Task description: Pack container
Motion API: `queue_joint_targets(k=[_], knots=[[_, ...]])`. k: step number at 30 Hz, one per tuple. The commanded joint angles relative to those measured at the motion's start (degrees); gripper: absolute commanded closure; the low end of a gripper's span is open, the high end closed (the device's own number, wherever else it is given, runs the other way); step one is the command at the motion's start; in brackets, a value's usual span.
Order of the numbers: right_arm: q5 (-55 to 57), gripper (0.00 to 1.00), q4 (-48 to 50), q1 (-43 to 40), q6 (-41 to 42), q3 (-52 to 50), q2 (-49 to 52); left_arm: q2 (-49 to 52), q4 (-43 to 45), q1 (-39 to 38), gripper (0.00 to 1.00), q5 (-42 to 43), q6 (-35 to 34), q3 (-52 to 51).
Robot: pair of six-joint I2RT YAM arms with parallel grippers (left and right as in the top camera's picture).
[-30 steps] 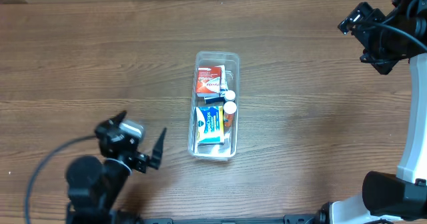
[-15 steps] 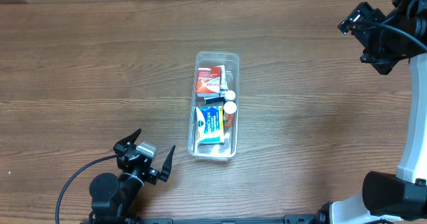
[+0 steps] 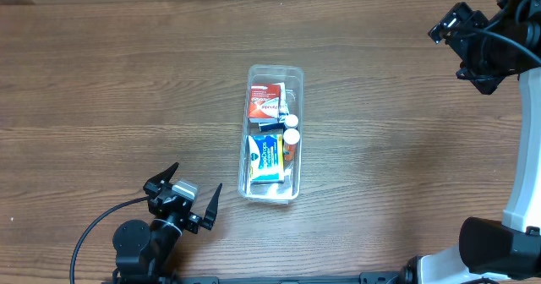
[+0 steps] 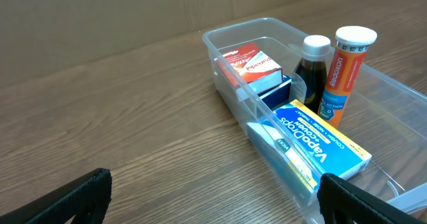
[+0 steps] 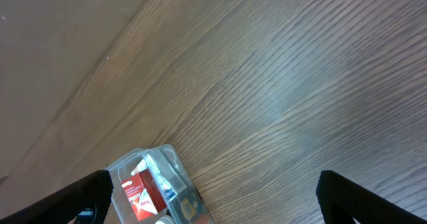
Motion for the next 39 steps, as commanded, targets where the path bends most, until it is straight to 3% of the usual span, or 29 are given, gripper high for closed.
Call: queue_joint_targets(k=[1, 3, 5, 8, 17, 22, 27, 35, 39], knots=[[7.28, 0.0, 0.31, 0.96, -0.11, 0.24, -6.97, -0.68, 0.33, 0.57, 0.0, 0.39, 0.63, -0.5], [13.86, 0.0, 4.13, 2.25, -0.85, -0.37, -12.46, -0.68, 0.35, 0.57, 0.0, 0.42, 0.63, -0.5], [12.66, 0.0, 13.4, 2.97, -13.62, -5.11, -19.12, -0.68, 0.33, 0.57, 0.0, 0.39, 0.63, -0.5], [10.6, 0.0, 20.13, 2.97, -23.71, -16.2, -28.35, -0.68, 0.35, 0.57, 0.0, 0.39, 0.63, -0.5], [2.75, 0.0, 39.26, 2.97, -25.31, -73.44, -69.0, -0.68, 0.33, 0.57, 0.0, 0.39, 0.63, -0.5], [0.79, 0.0, 42.56, 2.95, -23.8, -90.44, -87.65, -0.68, 0.35, 0.57, 0.0, 0.39, 0.63, -0.5], [1.25, 0.0, 42.6, 2.95, -23.82, -98.38, -97.2, -0.68, 0.33, 0.57, 0.0, 0.39, 0.63, -0.5], [1.14, 0.0, 54.9, 2.95, -23.56, -110.05, -97.63, -0.68, 0.35, 0.57, 0.0, 0.39, 0.63, -0.5], [1.4, 0.0, 55.89, 2.95, -23.82, -110.29, -97.61, -0.68, 0.35, 0.57, 0.0, 0.39, 0.63, -0.5]])
